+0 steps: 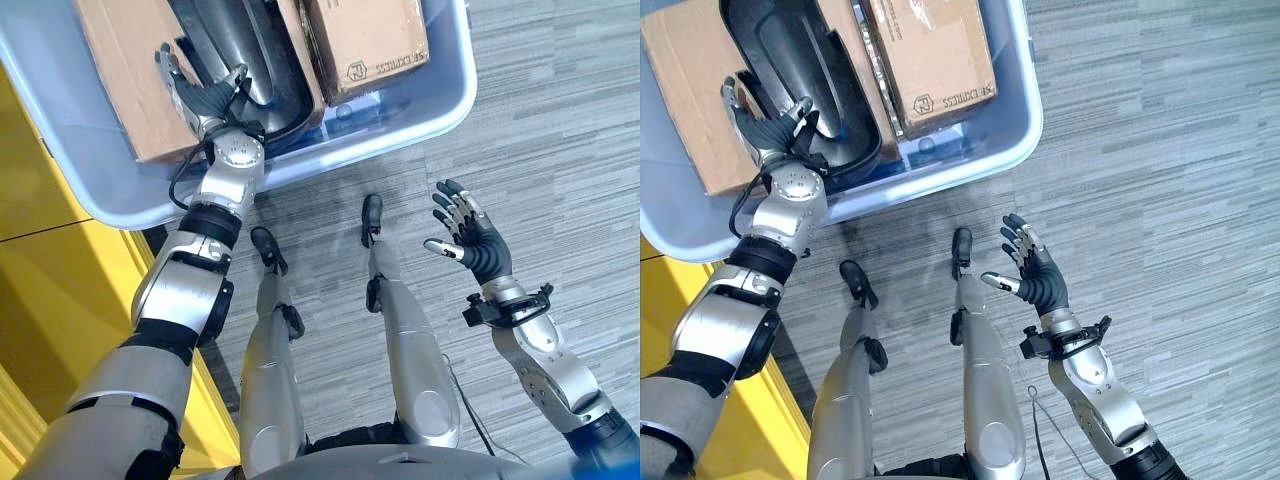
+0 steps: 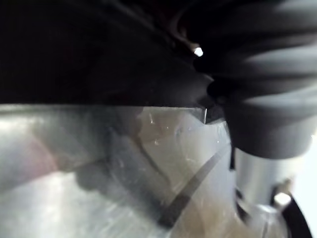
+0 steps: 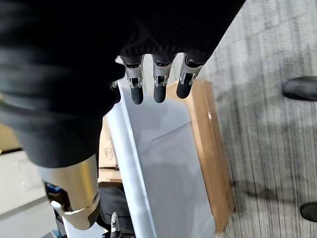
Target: Move parts from the plastic box to the shelf.
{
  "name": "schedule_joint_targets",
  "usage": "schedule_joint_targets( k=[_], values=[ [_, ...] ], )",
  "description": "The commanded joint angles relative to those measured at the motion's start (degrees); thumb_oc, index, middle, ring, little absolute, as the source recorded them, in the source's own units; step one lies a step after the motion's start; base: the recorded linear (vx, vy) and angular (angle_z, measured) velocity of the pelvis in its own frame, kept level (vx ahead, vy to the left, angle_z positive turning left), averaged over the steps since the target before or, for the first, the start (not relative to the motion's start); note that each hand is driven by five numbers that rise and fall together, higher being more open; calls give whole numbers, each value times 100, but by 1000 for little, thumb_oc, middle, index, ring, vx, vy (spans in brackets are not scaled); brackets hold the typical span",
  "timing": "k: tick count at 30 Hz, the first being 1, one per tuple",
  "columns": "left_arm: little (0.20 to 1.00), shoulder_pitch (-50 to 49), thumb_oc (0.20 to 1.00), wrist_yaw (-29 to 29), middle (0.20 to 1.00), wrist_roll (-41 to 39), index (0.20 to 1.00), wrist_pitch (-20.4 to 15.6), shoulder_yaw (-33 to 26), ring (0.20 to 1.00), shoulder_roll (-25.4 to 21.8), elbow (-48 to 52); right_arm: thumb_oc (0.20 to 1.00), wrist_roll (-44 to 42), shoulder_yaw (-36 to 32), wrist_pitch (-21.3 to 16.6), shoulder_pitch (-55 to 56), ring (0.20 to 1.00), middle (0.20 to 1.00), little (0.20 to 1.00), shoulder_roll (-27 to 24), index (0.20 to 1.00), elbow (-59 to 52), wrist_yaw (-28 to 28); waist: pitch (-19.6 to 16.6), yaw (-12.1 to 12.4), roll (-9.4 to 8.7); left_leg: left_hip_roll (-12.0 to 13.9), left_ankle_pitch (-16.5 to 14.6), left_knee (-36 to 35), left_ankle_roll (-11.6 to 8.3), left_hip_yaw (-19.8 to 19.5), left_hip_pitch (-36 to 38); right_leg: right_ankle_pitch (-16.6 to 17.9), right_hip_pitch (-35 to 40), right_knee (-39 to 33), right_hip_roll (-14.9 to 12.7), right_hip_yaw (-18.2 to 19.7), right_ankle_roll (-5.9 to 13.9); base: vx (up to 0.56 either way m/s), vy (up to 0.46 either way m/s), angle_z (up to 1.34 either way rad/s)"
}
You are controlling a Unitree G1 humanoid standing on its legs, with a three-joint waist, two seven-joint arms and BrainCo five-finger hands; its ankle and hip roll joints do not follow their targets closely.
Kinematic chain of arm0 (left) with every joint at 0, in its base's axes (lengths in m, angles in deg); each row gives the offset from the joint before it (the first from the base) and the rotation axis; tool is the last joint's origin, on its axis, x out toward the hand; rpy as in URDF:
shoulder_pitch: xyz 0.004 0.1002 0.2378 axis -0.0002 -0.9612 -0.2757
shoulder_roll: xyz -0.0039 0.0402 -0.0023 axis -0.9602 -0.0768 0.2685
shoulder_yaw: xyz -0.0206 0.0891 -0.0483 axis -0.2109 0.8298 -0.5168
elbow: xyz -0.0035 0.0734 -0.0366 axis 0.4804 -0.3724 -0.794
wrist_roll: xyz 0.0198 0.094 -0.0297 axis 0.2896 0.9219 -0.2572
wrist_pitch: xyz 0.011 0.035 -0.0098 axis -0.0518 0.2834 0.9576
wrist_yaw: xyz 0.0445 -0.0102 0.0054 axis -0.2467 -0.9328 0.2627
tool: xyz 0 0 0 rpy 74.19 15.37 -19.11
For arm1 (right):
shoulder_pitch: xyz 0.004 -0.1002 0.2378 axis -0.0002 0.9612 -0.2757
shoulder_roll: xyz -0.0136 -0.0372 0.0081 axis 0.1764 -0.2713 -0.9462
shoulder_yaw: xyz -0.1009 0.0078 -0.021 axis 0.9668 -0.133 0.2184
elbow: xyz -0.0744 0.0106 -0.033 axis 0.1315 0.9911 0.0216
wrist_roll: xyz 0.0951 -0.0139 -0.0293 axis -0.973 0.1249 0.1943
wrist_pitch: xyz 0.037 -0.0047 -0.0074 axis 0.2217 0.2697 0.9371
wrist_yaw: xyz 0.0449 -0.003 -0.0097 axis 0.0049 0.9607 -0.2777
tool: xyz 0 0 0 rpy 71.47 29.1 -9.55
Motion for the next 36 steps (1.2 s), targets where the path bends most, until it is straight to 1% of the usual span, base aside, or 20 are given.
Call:
schedule_joint_targets(
  k=[1, 12, 14, 20, 24, 29, 31, 32, 36],
  values=[
    [200, -188, 200, -487, 200, -565, 200, 217, -135, 200, 355, -1041, 1000, -171, -243, -315, 263, 1000, 1000, 1000, -196, 1000, -302, -61, 48, -324, -71, 197, -758, 687, -158, -610, 210, -774, -60, 840, -71, 299, 527, 0, 0, 0],
    [200, -42, 200, -615, 200, -652, 200, 155, -97, 200, 436, -1126, 1000, -191, -312, -381, 404, 1000, 1000, 1000, -204, 1000, -282, -139, 48, -338, -46, 170, -786, 705, -145, -679, 185, -804, -77, 867, -68, 273, 517, 0, 0, 0],
    [200, -49, 200, -618, 200, -643, 200, 134, -81, 200, 488, -1004, 1000, -224, -358, -396, 415, 1000, 1000, 1000, -211, 1000, -285, -147, 48, -327, -36, 153, -790, 706, -143, -701, 211, -805, -25, 858, -73, 257, 513, 0, 0, 0],
    [200, -97, 200, -694, 200, -727, 200, 99, -159, 200, 392, -1005, 1000, -269, -411, -386, 434, 1000, 1000, 1000, -227, 1000, -239, -184, 47, -297, -54, 129, -804, 732, -139, -728, 289, -813, 101, 860, -74, 215, 510, -2, 6, 5],
    [200, -184, 200, -685, 200, -804, 200, 13, -254, 200, 238, -815, 1000, -281, -412, -380, 431, 1000, 1000, 1000, -209, 1000, -210, -185, 45, -248, -53, 116, -827, 757, -140, -765, 365, -817, 218, 874, -102, 177, 511, -2, 10, 5],
    [200, -463, 200, -636, 200, -824, 200, -173, -425, 200, -116, -106, 1000, -232, -383, -324, 413, 1000, 1000, 1000, -154, 1000, -141, -181, 41, -144, -33, 97, -835, 737, -148, -798, 563, -822, 486, 851, -136, 105, 518, -2, 4, 1],
    [200, -601, 200, -655, 200, -806, 200, -216, -493, 200, -203, 81, 1000, -231, -360, -304, 397, 1000, 1000, 1000, -136, 1000, -110, -192, 6, -116, -31, 84, -825, 697, -153, -810, 654, -814, 596, 815, -150, 77, 518, -3, 37, 6],
    [200, -927, 200, -638, 200, -718, 200, -324, -653, 200, -287, 636, 1000, -179, -340, -247, 405, 1000, 1000, 1000, -60, 1000, -68, -221, -76, -38, -19, 64, -815, 635, -158, -825, 839, -810, 833, 756, -181, 30, 524, 4, 43, 8],
    [200, -1163, 200, -683, 200, -673, 200, -391, -800, 200, -461, 765, 1000, -142, -309, -198, 437, 1000, 1000, 1000, -22, 1000, -25, -261, -165, 7, -56, 67, -830, 592, -165, -845, 1063, -805, 1107, 693, -209, -29, 535, 15, 26, 10]
  ],
)
